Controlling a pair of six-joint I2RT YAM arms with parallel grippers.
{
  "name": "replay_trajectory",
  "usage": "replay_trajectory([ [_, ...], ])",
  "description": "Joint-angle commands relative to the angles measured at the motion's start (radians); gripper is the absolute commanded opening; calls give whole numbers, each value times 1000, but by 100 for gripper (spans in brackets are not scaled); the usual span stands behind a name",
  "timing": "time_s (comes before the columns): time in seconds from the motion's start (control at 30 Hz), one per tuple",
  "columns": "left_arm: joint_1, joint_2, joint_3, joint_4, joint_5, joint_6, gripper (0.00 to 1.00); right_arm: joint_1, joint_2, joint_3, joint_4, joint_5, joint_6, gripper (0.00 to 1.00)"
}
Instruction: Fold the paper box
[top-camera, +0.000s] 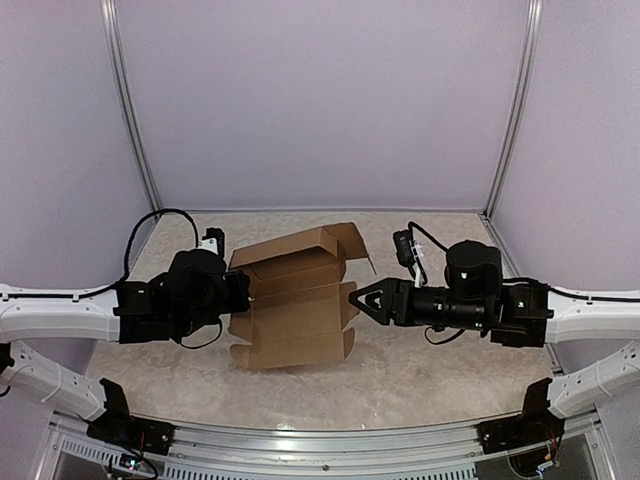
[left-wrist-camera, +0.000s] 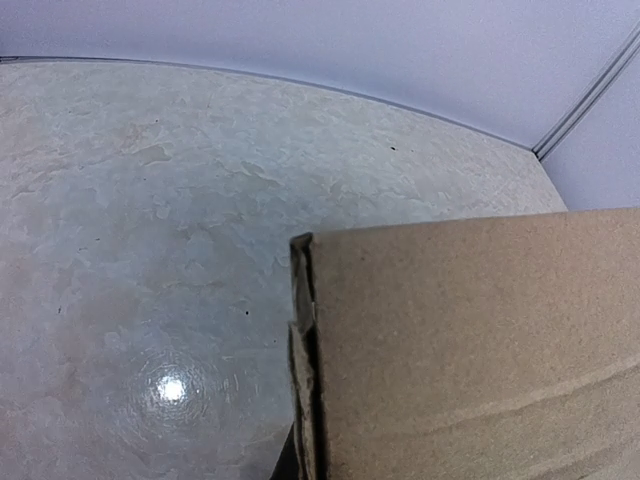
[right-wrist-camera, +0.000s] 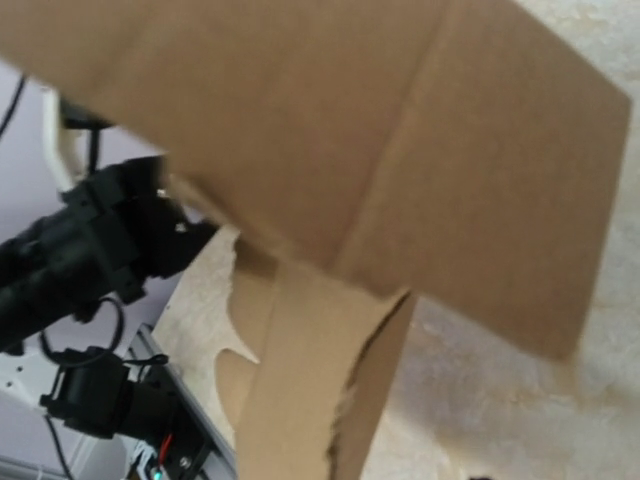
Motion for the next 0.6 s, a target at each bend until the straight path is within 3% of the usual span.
replay_trajectory([
  [0.0,-11,-32,18,-12,-26,2,0,22,42,32,-11,68,2,58],
  [0.23,-18,-58,8,0,12,-12,0,31,64,19,56,62,21,46],
  [0.57,25,-87,-22,60,171,-37,0,33,-14,-79,165,37,33,17],
])
